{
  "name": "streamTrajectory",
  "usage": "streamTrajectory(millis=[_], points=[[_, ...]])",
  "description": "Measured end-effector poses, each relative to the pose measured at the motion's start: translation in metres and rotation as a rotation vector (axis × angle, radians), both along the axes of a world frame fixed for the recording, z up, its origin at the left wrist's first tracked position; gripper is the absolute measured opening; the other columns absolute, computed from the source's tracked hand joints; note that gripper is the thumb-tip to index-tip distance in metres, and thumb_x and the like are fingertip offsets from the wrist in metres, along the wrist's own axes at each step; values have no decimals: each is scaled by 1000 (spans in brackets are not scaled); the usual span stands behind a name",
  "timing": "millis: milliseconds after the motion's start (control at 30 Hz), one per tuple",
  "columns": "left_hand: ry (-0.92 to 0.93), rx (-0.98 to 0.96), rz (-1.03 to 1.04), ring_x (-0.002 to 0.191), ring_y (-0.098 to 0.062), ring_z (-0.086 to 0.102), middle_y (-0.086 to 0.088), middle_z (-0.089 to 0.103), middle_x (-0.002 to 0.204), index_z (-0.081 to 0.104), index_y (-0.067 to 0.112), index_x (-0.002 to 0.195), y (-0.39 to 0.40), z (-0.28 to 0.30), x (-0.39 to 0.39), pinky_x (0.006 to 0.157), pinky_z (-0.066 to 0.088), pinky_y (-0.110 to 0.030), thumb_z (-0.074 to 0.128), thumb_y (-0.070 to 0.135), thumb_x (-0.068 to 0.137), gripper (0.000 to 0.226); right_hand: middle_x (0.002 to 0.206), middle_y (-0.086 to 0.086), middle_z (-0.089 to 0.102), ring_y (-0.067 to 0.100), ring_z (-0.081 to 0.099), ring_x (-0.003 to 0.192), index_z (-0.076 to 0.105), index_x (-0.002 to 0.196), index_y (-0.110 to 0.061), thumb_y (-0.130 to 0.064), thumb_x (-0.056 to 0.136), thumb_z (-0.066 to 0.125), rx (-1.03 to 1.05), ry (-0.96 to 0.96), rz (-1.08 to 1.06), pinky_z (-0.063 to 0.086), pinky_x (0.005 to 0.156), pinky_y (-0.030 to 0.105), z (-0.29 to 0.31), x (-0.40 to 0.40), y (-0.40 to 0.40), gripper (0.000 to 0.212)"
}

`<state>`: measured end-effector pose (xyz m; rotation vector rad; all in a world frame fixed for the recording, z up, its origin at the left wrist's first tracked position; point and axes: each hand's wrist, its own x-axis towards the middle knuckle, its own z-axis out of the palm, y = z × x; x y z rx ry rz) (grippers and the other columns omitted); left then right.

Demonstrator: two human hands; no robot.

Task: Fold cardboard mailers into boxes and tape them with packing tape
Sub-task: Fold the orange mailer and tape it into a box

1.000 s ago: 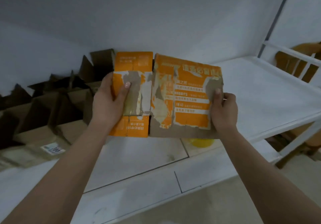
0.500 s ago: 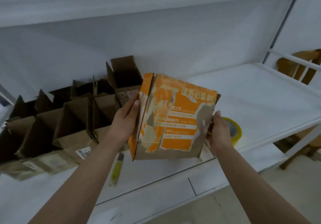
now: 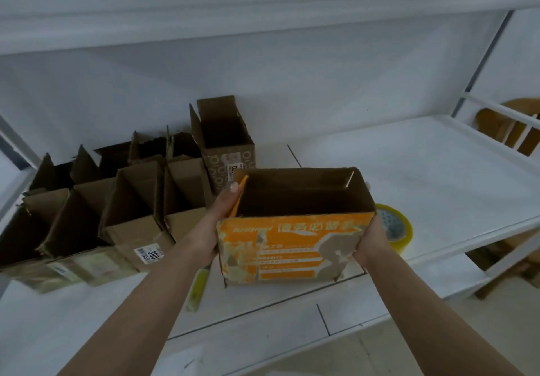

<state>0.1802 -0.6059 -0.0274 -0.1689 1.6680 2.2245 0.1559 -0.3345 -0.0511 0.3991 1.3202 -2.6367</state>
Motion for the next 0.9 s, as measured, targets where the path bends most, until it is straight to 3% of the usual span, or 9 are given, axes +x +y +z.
streamTrajectory(millis=[133, 400, 500, 567, 600, 700, 800, 900], points=[[21, 48, 21, 115, -32, 62, -12, 61, 131, 49, 30, 137, 21, -15, -3, 101, 47, -52, 67, 58, 76, 70, 82, 9, 76, 28, 74, 74, 81, 76, -27, -78, 63, 50, 5, 15, 44, 57, 54, 39, 6, 2, 17, 61], [82, 85, 40, 111, -32, 64, -12, 63, 127, 47, 25, 138, 56, -8, -28, 88, 53, -45, 59, 41, 92, 50, 104, 18, 72, 35, 70, 94, 79, 99, -21, -79, 70, 45, -28, 57, 150, 58, 70, 44, 9, 1, 51, 74], [91, 37, 81, 105, -29, 67, -10, 64, 124, 52, 31, 132, 49, -9, -33, 80, 55, -41, 68, 35, 83, 52, 110, 21, 70, 38, 69, 98, 73, 112, -15, -67, 78, 53, 51, 81, 203, 58, 75, 48, 5, 1, 47, 65], [118, 22, 87, 98, -25, 69, -8, 63, 122, 52, 34, 131, 45, -13, -32, 73, 56, -37, 66, 28, 82, 50, 117, 23, 65, 41, 67, 100, 58, 129, -10, -49, 81, 64, 168, 112, 175, 56, 82, 54, 3, 0, 44, 62], [147, 37, 88, 95, -23, 69, -7, 63, 119, 53, 37, 129, 43, -15, -32, 70, 56, -35, 63, 23, 84, 49, 114, 22, 65, 38, 68, 94, 54, 132, -12, -39, 79, 67, 200, 144, 137, 58, 78, 52, 4, -1, 44, 61], [271, 90, 66, 91, -20, 69, 0, 68, 113, 61, 43, 118, 41, -14, -30, 66, 57, -31, 50, 2, 92, 50, 98, 8, 68, 24, 69, 72, 53, 131, -23, -16, 80, 66, 222, 297, 61, 57, 61, 36, 4, -5, 48, 53], [359, 37, 132, 80, -19, 63, -3, 62, 104, 61, 23, 107, 44, -11, -29, 60, 54, -28, 39, -11, 92, 44, 99, 9, 67, 28, 64, 75, 60, 112, -12, -4, 89, 54, 273, 407, 56, 55, 65, 37, 4, -6, 46, 25], [330, 47, 236, 82, -24, 57, -9, 54, 105, 57, 12, 86, 52, -10, -28, 61, 51, -28, 35, -10, 89, 32, 100, 13, 68, 34, 65, 88, 64, 90, -13, -23, 83, 51, 123, 311, 44, 56, 74, 42, 1, -4, 43, 18]])
